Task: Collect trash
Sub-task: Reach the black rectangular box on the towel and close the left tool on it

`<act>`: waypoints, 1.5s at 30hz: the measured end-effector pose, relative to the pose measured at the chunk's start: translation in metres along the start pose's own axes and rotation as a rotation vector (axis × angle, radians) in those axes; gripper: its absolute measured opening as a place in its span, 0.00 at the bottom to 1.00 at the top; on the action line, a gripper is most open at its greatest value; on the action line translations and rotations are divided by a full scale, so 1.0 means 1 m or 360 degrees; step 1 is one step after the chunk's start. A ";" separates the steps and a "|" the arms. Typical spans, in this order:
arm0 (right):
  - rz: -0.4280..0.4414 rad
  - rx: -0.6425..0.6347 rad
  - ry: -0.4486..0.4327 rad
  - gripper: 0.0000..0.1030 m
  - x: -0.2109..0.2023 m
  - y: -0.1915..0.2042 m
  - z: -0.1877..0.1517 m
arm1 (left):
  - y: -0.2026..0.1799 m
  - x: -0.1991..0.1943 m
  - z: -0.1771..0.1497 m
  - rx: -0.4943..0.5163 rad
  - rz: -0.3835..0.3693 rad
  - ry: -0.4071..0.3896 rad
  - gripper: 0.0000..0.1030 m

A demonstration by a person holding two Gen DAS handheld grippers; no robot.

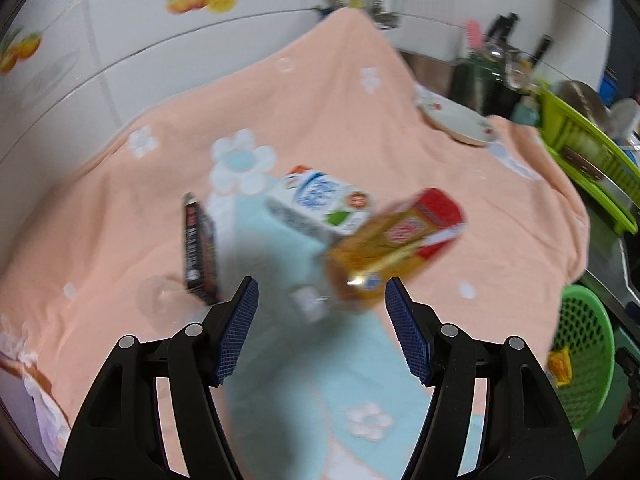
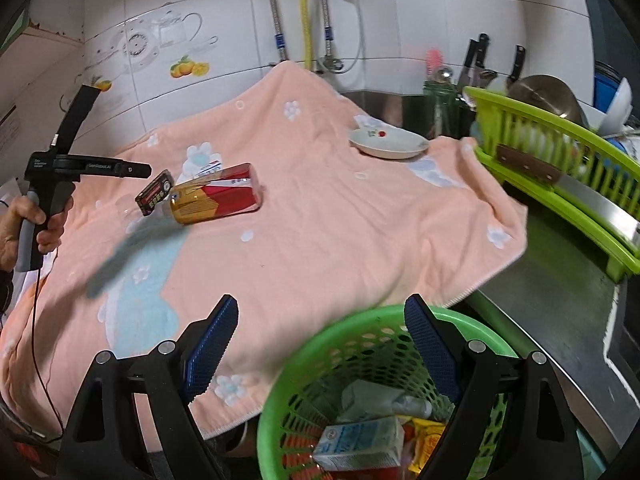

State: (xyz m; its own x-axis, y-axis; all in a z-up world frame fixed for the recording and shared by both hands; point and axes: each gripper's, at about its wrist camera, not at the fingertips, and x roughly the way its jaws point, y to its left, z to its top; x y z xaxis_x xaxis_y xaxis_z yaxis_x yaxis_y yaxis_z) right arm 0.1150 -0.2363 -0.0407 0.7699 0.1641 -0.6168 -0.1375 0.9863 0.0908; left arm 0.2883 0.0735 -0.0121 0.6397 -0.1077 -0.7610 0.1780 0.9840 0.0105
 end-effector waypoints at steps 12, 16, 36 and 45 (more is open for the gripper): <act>0.0149 -0.0078 0.0028 0.80 0.033 0.038 0.029 | 0.078 0.046 0.008 -0.0273 0.0049 0.0080 0.63; 0.0189 -0.0114 0.0036 0.80 0.042 0.051 0.035 | 0.087 0.061 0.017 -0.0289 0.0054 0.0086 0.63; 0.0247 -0.0175 0.0131 0.80 0.086 0.075 0.043 | 0.117 0.137 0.032 -0.0380 0.0101 0.0245 0.44; 0.0249 -0.0179 0.0145 0.80 0.089 0.077 0.043 | 0.113 0.142 0.030 -0.0364 0.0099 0.0229 0.17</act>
State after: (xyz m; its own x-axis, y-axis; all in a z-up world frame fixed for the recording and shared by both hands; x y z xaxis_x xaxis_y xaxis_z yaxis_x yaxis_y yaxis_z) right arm 0.1998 -0.1448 -0.0555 0.6749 0.3080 -0.6705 -0.3236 0.9402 0.1061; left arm 0.4214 0.1655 -0.0993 0.5287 -0.0409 -0.8478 -0.0421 0.9963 -0.0744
